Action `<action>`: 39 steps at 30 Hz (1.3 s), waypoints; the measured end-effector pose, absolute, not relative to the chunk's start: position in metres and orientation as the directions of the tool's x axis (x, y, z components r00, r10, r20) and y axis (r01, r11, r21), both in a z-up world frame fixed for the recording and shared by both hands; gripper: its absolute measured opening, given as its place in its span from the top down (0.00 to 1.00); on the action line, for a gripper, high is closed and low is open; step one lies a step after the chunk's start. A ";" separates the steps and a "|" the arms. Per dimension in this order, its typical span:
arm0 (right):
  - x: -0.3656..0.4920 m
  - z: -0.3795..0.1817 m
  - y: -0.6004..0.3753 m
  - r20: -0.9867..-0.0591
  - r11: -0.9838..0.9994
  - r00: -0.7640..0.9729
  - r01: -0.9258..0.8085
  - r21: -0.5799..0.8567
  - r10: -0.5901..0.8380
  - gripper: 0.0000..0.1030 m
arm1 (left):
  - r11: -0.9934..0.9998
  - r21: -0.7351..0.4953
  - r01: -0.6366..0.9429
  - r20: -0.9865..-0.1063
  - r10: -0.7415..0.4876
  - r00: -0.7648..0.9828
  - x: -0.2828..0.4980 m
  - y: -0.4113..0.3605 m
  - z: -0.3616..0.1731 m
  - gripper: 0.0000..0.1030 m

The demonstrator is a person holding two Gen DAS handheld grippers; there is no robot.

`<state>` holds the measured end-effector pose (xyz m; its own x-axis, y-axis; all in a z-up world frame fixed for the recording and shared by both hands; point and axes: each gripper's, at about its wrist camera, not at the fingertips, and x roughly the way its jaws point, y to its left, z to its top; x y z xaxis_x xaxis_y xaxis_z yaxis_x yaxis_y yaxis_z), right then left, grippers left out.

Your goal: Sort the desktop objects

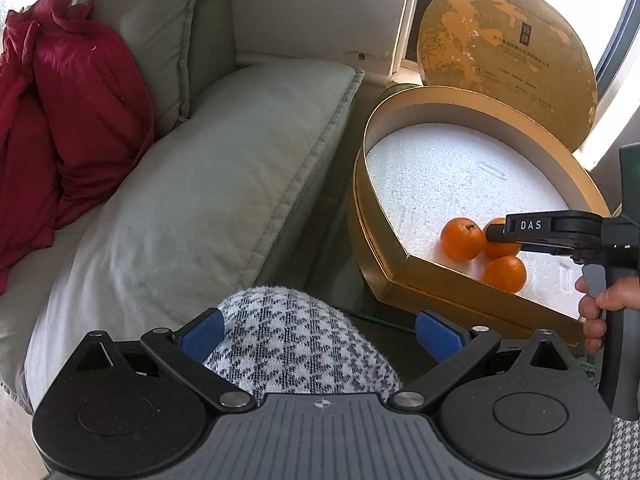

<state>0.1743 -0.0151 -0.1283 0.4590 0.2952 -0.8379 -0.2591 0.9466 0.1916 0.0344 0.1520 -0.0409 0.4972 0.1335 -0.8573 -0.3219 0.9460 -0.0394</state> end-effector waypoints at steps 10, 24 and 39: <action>0.142 -0.087 -0.056 -0.787 0.942 0.521 -0.231 0.243 0.331 0.43 | 0.959 -0.014 -0.285 -0.833 0.146 0.534 0.024 0.133 -0.021 0.01; 0.053 -0.034 -0.167 -0.704 0.940 0.627 -0.157 0.304 0.333 0.33 | 0.991 0.038 -0.130 -0.815 0.106 0.570 0.009 0.060 -0.002 0.01; 0.011 -0.053 -0.231 -0.710 0.939 0.643 -0.038 0.342 0.285 0.30 | 0.992 0.108 0.069 -0.829 0.052 0.557 0.004 -0.005 -0.013 0.01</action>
<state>0.0114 -0.2307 -0.0529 0.6433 0.2853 -0.7104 -0.0383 0.9388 0.3424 0.0038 -0.0048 -0.0129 0.5566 0.0520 -0.8292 0.0688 0.9917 0.1084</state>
